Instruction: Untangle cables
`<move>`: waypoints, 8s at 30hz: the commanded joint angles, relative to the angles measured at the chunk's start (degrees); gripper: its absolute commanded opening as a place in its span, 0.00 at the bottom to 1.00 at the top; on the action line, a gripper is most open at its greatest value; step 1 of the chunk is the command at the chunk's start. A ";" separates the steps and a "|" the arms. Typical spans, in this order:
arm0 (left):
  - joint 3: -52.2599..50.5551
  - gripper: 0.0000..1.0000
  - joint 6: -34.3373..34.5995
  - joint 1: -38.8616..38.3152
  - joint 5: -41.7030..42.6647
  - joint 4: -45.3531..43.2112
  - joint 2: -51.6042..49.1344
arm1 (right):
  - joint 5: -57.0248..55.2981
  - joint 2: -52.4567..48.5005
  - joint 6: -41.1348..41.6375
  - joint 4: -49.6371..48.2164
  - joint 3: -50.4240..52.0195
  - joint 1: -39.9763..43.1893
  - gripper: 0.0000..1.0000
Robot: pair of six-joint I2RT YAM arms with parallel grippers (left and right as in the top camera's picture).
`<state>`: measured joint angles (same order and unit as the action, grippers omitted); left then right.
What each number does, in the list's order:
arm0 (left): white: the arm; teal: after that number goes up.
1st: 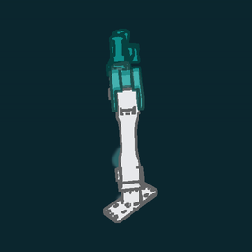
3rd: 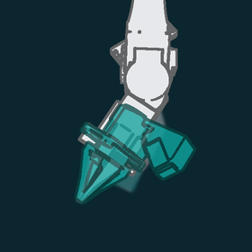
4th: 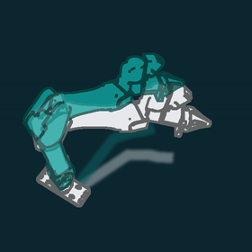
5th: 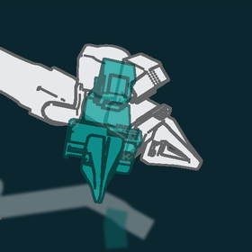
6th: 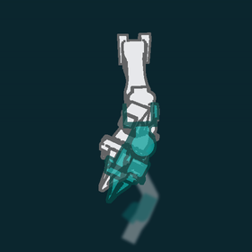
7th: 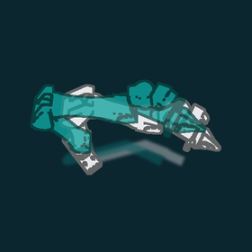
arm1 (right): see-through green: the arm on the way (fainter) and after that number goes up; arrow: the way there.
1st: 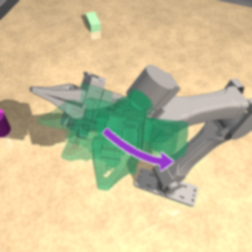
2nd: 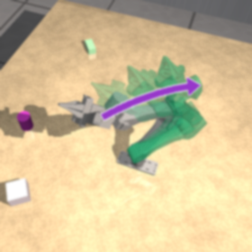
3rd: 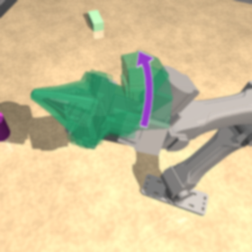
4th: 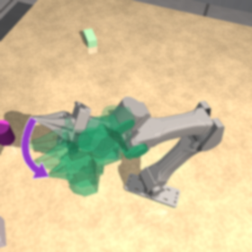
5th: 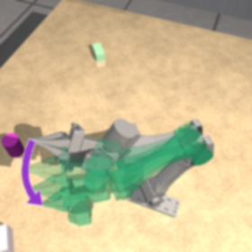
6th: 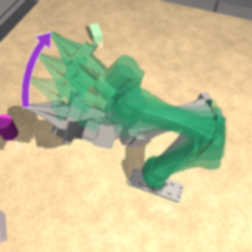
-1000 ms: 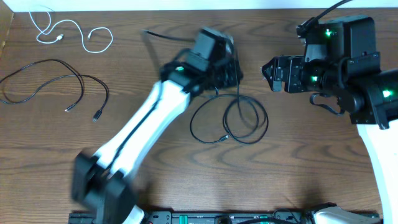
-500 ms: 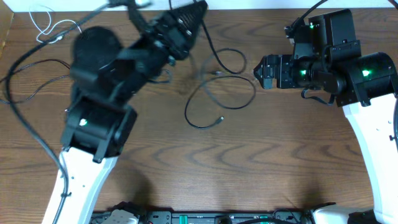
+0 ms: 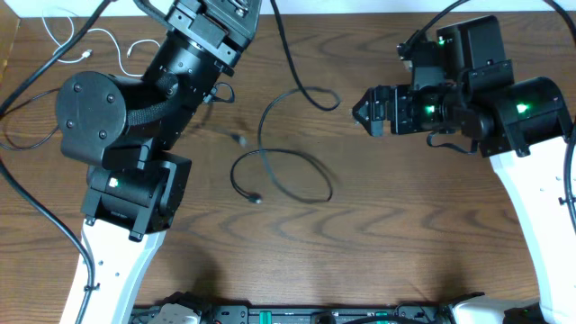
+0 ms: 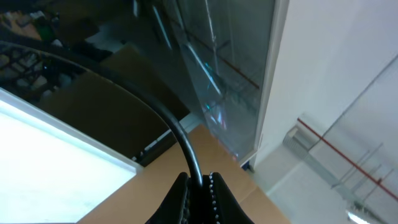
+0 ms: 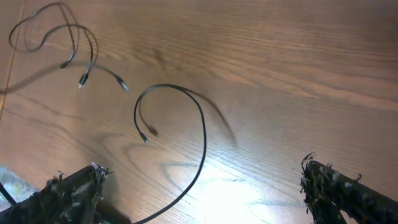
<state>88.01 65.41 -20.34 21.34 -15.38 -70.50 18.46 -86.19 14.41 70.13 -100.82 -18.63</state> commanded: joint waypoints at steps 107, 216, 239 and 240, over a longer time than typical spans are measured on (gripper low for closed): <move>0.85 0.08 -0.39 -5.16 -11.08 17.38 -0.17 | 19.61 4.35 -20.85 -15.65 -0.22 -8.26 0.78; 0.83 0.08 1.29 -5.09 -10.25 19.15 -0.22 | 15.54 2.56 -21.77 -15.06 -0.22 -11.04 0.07; 0.83 0.14 -11.17 -5.09 -27.50 38.64 -0.35 | 24.79 2.84 -9.92 -14.67 -0.22 -9.53 0.01; 0.83 0.14 -11.19 -5.09 -29.29 41.18 -0.42 | 25.90 2.84 -9.92 -14.47 -0.22 -9.16 0.01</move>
<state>88.03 58.76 -25.32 1.19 21.26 -71.05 38.98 -84.03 1.58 55.46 -100.75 -28.84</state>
